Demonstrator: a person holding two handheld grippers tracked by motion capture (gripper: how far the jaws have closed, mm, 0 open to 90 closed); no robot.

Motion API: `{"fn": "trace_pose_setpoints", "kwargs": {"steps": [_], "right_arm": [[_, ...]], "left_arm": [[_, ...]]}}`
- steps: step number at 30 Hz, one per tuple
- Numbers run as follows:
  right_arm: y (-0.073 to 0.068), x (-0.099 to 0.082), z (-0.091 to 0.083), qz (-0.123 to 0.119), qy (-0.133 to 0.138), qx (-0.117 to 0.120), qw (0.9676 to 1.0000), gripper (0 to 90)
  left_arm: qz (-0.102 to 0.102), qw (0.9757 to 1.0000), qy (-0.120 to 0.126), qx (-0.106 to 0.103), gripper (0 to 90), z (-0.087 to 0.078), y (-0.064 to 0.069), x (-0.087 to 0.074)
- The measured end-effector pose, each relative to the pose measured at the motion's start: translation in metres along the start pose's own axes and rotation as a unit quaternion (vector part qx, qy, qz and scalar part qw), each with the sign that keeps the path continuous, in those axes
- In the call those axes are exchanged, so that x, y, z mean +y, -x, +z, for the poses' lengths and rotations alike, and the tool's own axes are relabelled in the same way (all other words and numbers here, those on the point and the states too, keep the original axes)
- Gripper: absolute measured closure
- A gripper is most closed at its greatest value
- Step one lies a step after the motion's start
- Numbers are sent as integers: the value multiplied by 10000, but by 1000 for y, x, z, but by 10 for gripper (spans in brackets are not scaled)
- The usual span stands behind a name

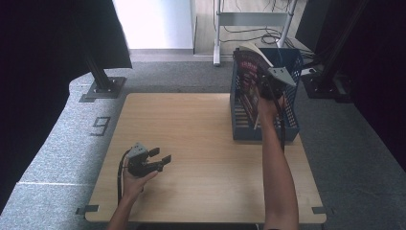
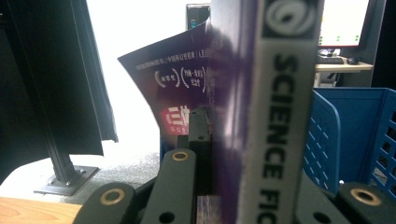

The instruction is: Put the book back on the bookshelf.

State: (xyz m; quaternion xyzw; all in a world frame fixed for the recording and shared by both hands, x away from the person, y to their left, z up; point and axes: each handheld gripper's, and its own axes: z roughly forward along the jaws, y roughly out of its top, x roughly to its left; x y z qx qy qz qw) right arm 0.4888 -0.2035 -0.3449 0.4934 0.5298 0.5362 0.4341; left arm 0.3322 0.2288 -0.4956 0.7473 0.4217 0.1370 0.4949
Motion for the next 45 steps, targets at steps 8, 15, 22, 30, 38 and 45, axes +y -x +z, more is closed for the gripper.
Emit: {"fn": "trace_pose_setpoints", "kwargs": {"steps": [8,15,22,30,38,45], "right_arm": [[1,3,-2,-26,45,-32,10000,817],[0,-2,5,8,33,-124,9999,816],[-3,-4,14,17,57,-140,9999,816],[-7,-8,27,3,88,-195,9998,816],[-10,-15,34,-27,116,-216,9997,816],[-15,-27,38,17,156,-126,9998,816]], "left_arm": [[-7,10000,16,1,323,0,1,0],[-12,10000,18,13,323,-1,-1,0],[-36,10000,38,31,323,-3,-3,-1],[-59,9999,81,50,322,-6,-6,0],[-74,9999,110,56,323,-7,-8,0],[-103,9998,123,71,324,-8,-10,0]]}}
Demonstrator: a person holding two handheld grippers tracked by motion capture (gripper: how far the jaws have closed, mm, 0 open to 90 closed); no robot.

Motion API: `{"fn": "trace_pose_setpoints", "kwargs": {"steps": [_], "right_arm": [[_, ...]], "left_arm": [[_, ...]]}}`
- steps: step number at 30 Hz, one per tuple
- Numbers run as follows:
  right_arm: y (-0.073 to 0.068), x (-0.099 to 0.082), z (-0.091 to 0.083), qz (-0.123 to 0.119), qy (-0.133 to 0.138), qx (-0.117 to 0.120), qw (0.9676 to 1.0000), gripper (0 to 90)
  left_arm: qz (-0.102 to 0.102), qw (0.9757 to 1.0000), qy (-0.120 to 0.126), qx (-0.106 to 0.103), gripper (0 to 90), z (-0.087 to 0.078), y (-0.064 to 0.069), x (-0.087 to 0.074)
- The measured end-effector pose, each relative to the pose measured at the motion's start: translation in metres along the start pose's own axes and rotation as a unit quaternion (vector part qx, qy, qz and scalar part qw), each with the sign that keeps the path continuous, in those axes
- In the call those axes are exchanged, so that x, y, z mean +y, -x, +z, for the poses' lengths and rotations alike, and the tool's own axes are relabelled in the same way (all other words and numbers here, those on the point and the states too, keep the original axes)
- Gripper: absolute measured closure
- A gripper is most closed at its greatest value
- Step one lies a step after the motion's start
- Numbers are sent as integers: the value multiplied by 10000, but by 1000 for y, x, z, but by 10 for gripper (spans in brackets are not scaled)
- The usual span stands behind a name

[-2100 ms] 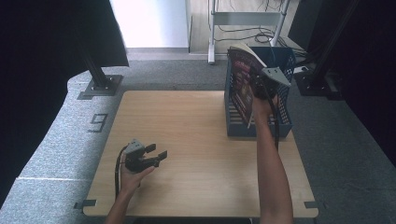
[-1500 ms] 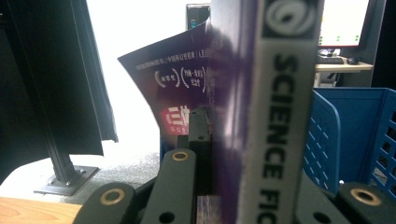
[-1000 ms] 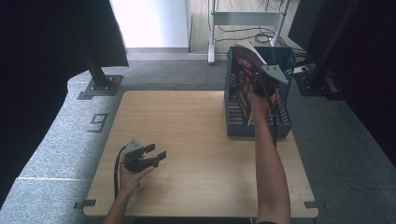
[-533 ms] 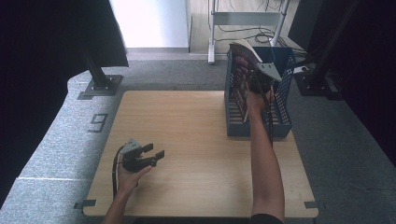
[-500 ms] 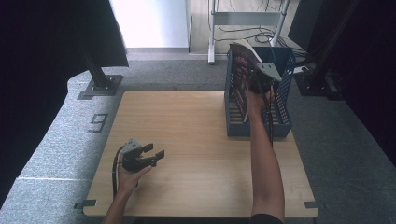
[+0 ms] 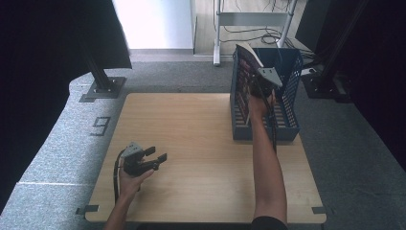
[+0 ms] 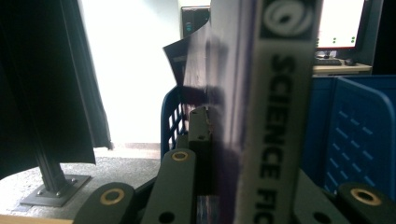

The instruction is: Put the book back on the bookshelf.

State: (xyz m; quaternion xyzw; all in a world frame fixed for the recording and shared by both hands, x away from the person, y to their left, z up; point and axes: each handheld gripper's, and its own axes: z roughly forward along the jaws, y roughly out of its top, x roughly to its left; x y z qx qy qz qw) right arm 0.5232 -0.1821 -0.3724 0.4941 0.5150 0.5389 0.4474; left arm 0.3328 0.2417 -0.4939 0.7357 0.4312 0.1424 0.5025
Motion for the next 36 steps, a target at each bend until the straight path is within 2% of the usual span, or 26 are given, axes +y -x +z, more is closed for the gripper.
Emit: {"fn": "trace_pose_setpoints", "kwargs": {"steps": [8,16,21,29,36], "right_arm": [[-6,-18,3,-84,-93,7,9999,815],[-7,-38,0,-145,-272,131,9994,813],[-7,-42,-6,-116,-281,220,9993,807],[0,-47,-24,-121,-513,393,9978,781],[1,-44,-28,-264,-802,618,9945,745]], "left_arm": [[13,10000,8,-2,324,0,1,0],[43,10000,-78,-19,325,3,4,0],[29,9999,-90,-35,325,5,6,0],[64,9998,-135,-94,325,8,11,-1],[112,9998,-157,-109,325,10,15,-1]]}}
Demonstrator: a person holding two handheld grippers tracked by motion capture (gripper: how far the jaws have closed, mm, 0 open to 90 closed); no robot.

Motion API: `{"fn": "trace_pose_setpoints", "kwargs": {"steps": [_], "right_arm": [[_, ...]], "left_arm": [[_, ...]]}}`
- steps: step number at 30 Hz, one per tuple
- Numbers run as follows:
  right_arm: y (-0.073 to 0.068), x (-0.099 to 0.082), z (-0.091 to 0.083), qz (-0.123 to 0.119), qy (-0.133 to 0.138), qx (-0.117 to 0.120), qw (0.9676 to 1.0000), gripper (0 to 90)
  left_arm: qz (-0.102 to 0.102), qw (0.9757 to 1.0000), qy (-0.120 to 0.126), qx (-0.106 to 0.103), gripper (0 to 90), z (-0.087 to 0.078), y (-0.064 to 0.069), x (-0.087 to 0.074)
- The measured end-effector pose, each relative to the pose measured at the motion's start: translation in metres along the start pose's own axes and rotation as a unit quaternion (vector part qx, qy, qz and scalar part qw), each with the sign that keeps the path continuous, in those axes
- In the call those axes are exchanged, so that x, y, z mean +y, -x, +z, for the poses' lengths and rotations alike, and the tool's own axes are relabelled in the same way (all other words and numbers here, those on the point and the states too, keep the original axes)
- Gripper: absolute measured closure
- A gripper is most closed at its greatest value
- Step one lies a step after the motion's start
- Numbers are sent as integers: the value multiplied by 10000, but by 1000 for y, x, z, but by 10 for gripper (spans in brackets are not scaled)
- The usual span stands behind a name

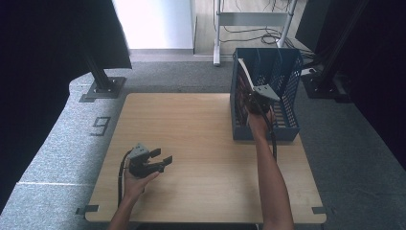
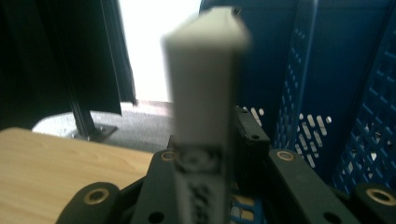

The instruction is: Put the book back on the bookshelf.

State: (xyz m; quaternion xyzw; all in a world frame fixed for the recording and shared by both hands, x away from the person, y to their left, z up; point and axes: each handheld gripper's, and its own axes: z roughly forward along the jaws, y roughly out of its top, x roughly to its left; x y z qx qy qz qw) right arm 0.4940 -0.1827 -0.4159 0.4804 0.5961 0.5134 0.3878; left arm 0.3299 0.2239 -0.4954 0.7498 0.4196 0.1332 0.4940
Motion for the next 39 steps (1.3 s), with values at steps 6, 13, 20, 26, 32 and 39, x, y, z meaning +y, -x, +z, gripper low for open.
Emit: {"fn": "trace_pose_setpoints", "kwargs": {"steps": [6,13,20,26,32,39], "right_arm": [[1,-3,3,-79,-250,-125,9996,787],[6,-3,3,-35,-202,-342,9992,816],[9,4,17,-34,-173,-508,9986,817],[10,5,30,81,-69,-807,9967,818],[13,4,31,194,82,-1067,9941,818],[9,2,35,37,167,-1058,9942,817]], "left_arm": [[4,10000,14,-7,325,0,1,0],[11,10000,13,1,326,0,2,0],[-5,10000,-12,45,328,2,-2,-2],[-67,9999,24,93,330,0,-8,-2],[-103,9999,39,103,330,-1,-11,-2],[-78,9999,40,121,332,0,-11,-2]]}}
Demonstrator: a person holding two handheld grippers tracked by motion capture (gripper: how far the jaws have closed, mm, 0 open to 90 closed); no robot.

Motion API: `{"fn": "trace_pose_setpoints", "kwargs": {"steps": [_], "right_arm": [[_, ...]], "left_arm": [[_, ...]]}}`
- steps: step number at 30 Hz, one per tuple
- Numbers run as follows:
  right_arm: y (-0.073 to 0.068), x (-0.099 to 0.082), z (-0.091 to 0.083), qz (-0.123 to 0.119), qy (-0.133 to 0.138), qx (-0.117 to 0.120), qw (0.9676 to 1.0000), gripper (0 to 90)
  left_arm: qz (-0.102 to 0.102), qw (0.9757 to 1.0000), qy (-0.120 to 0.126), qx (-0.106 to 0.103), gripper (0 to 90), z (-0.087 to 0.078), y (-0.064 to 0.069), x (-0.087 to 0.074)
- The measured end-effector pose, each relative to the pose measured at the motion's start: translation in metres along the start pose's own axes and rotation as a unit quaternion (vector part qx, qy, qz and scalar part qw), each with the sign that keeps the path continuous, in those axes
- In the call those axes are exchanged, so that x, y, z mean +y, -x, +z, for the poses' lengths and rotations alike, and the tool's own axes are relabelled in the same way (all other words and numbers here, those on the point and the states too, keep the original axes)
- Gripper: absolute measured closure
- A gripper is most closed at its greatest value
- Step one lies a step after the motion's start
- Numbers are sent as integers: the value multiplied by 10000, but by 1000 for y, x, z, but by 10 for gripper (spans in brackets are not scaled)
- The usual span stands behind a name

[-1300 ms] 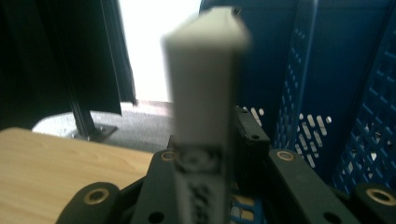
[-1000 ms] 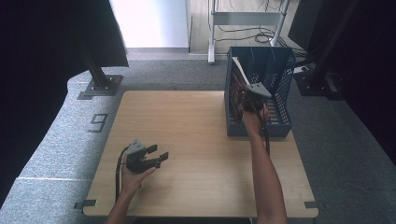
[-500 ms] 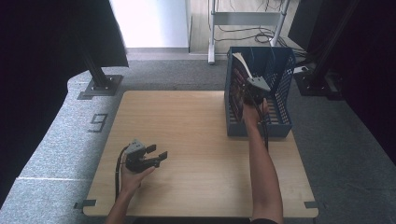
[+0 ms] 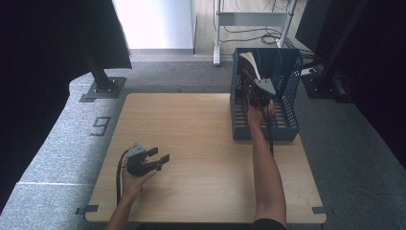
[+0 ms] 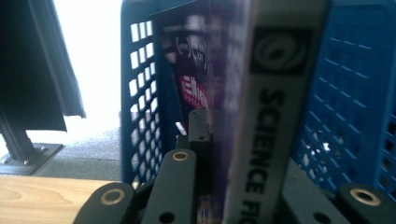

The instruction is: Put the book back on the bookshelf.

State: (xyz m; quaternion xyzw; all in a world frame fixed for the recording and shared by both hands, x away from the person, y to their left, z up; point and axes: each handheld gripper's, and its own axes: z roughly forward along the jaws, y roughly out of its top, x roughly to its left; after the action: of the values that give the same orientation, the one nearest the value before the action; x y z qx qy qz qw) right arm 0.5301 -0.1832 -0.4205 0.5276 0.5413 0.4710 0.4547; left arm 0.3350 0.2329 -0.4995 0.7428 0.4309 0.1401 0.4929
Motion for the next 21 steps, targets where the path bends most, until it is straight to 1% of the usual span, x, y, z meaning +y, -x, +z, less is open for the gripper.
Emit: {"fn": "trace_pose_setpoints", "kwargs": {"steps": [2,3,4,5,7,8,10,14,16,18,19,20,21], "right_arm": [[-6,-1,-1,-105,9,112,9999,817],[-13,-2,-2,-197,-10,271,9994,815],[-13,-2,-2,-197,-10,271,9994,815],[-16,-3,-3,-223,-16,325,9992,815],[-25,-8,-7,-359,38,481,9982,804],[-25,-8,-7,-359,38,481,9982,804],[-27,-9,-9,-336,47,610,9976,792],[-27,-9,-12,-315,-5,804,9963,756],[-27,-9,-13,-349,-65,884,9955,719],[-27,-10,-15,-406,-152,875,9952,710],[-27,-10,-16,-419,-153,912,9948,710],[-26,-12,-20,-415,-111,1001,9940,702],[-25,-13,-20,-422,-131,1028,9937,694]], "left_arm": [[15,10000,-20,-2,332,1,0,0],[12,10000,-14,-5,332,1,1,0],[15,10000,-5,-4,332,1,1,0],[16,10000,-5,-10,332,1,1,0],[17,10000,-6,-12,332,0,1,0],[15,10000,-12,-11,332,0,1,0],[-17,10000,6,-18,332,-1,1,0],[-3,10000,23,-39,331,-1,2,1],[-4,10000,27,-53,331,-1,3,1],[4,10000,19,-65,330,-1,3,0],[8,10000,16,-70,330,0,4,0],[16,10000,11,-78,329,0,4,0],[17,10000,12,-80,329,0,5,0]]}}
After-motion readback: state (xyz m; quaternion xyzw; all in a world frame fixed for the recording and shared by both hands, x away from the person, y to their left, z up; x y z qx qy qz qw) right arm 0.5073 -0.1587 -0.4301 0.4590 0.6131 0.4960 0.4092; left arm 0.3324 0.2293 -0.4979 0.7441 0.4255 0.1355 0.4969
